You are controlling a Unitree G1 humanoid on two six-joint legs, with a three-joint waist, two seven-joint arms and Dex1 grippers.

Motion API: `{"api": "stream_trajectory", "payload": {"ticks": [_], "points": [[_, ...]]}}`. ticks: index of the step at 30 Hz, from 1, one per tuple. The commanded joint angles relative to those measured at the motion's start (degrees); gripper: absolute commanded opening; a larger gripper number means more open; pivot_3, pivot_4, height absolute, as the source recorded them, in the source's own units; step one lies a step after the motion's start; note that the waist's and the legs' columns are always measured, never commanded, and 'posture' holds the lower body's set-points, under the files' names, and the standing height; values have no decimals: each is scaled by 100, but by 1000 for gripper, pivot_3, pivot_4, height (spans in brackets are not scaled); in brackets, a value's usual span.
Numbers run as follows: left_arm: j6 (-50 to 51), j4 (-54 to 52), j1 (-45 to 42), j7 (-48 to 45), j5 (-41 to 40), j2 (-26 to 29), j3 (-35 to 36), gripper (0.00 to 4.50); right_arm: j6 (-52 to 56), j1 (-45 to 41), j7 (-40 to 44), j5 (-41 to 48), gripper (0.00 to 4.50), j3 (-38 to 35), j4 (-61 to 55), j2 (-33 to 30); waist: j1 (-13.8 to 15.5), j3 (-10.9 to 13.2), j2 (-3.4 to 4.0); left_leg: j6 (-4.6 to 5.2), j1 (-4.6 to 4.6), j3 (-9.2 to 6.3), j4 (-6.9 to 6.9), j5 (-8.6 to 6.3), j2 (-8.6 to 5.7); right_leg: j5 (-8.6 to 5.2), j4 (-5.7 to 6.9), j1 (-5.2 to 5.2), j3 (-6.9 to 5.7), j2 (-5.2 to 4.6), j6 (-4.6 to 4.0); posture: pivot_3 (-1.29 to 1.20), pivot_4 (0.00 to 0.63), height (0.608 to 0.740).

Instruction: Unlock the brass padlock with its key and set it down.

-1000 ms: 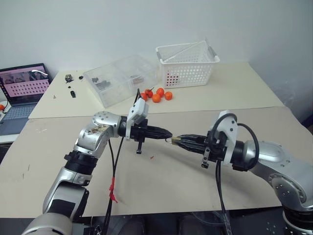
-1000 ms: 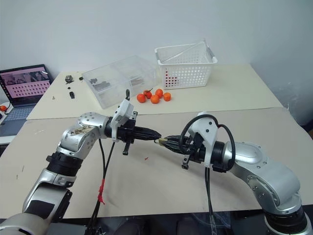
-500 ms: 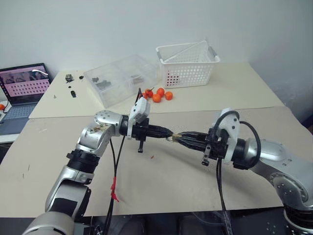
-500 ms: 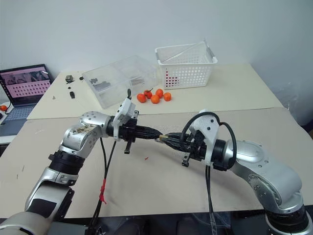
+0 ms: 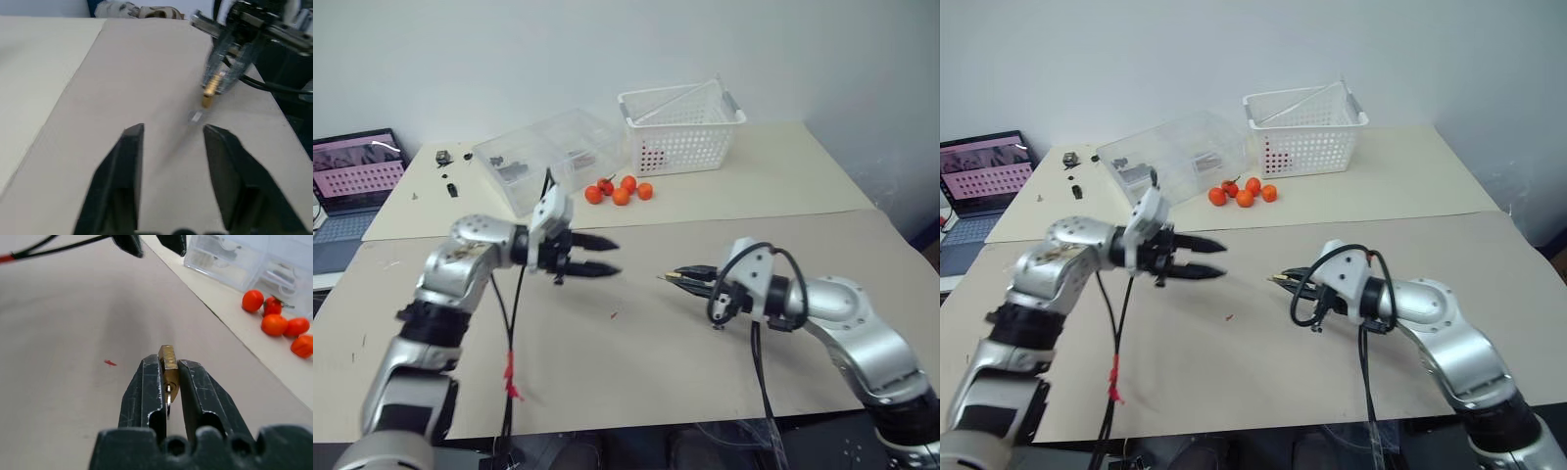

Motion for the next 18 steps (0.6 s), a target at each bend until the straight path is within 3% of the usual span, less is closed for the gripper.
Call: {"api": "stream_trajectory", "payload": {"ticks": [1, 2, 5, 10, 18], "points": [[267, -721, 421, -160, -288, 536, 344, 4029, -1650, -275, 117, -1078, 92, 414, 588, 58, 5, 1, -1, -2, 0, 0, -3, 1, 0, 0, 1, -2, -2, 1, 0, 0, 150, 740], [160, -784, 549, -149, -213, 659, 370, 4425, -2135, -335, 105, -1394, 92, 538, 814, 55, 8, 1, -1, -2, 0, 0, -3, 1, 1, 0, 2, -3, -1, 2, 0, 0, 150, 740], [-100, -831, 742, -175, -52, 920, 373, 4425, -3289, -481, 32, -2063, 92, 797, 1377, 87, 55, 2, -1, -15, 6, 6, -15, 8, -1, 0, 0, -6, 1, -2, -1, 0, 150, 740], [-233, -687, 597, 28, 37, 996, 453, 4425, -5444, -968, -824, -3638, 92, 1299, 2457, 375, 82, 2, -2, -29, 16, 15, -30, 17, -3, 3, -2, -13, 2, 1, -7, 0, 150, 740], [-154, -783, 482, 188, -13, 947, 408, 4425, -7080, -1520, -2422, -5361, 92, 1562, 3694, 873, 52, 1, -4, -83, 9, 26, -59, 49, 0, 12, 10, -41, 9, 10, -22, 0, 150, 740]]}}
